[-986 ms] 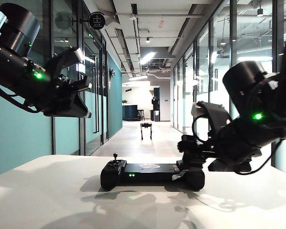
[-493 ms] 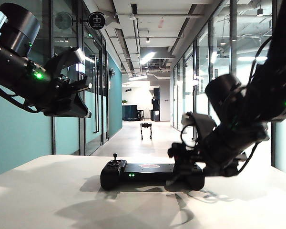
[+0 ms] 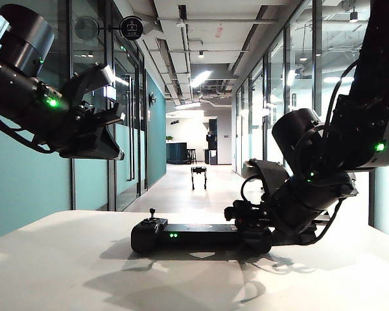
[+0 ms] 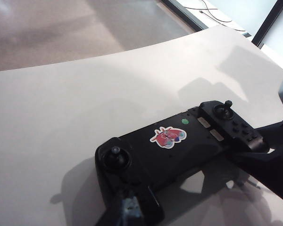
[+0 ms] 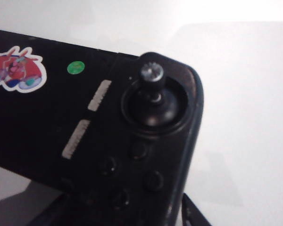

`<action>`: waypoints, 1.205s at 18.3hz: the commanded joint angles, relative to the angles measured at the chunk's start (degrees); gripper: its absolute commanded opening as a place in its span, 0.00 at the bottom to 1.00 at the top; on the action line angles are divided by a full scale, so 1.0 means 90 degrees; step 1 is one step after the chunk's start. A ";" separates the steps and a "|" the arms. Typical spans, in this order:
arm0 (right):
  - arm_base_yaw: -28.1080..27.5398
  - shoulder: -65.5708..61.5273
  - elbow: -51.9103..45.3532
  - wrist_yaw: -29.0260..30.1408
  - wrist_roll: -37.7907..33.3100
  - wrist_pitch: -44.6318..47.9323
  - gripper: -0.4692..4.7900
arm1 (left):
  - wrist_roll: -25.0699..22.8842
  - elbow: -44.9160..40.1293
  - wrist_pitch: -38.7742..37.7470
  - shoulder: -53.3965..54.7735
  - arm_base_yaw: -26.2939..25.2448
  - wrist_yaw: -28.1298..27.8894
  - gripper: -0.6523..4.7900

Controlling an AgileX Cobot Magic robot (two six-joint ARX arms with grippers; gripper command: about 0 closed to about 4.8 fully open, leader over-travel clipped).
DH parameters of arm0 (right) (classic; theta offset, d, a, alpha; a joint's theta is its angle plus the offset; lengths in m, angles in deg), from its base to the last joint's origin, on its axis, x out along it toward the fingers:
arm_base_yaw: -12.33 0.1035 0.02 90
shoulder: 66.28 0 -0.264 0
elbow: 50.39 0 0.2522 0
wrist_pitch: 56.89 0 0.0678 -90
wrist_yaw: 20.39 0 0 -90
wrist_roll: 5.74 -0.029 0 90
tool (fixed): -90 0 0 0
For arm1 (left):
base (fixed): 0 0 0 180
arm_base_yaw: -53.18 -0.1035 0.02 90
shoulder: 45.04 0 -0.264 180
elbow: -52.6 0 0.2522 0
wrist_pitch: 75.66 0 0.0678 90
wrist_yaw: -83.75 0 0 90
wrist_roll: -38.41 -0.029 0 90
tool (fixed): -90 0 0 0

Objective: Push the left joystick on the remote control sitting on the white table backward to make the robot dog back up in a straight line until it returns close to you.

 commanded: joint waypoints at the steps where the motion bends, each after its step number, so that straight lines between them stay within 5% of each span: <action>1: 0.0010 0.0029 0.0024 0.0032 -0.0024 0.0107 0.56 | -0.0032 0.0034 0.0066 -0.0019 0.0005 0.0034 0.11; 22: 0.0012 0.0032 0.0022 0.0182 0.1180 0.0311 0.61 | -0.0027 0.0034 0.0010 -0.0019 0.0005 0.0034 0.11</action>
